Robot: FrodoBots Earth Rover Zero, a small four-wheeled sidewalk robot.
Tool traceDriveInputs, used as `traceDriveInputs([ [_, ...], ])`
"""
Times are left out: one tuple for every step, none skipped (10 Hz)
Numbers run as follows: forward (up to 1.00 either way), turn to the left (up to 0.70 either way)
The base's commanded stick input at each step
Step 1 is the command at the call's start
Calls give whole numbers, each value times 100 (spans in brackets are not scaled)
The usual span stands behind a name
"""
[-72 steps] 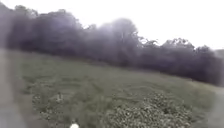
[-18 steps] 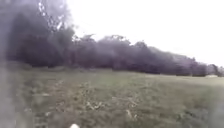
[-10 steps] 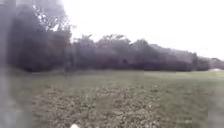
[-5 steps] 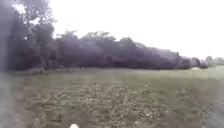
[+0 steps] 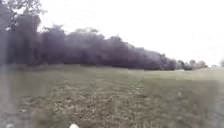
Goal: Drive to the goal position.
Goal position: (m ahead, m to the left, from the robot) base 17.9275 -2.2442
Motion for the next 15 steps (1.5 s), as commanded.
traceDriveInputs([
  [85, -34],
  [85, -33],
  [85, -31],
  [85, -18],
  [85, 0],
  [85, 0],
  [85, 0],
  [85, 0],
  [85, 0],
  [85, 0],
  [85, 0],
  [85, 0],
  [85, 0],
  [85, 0],
  [85, 0],
])
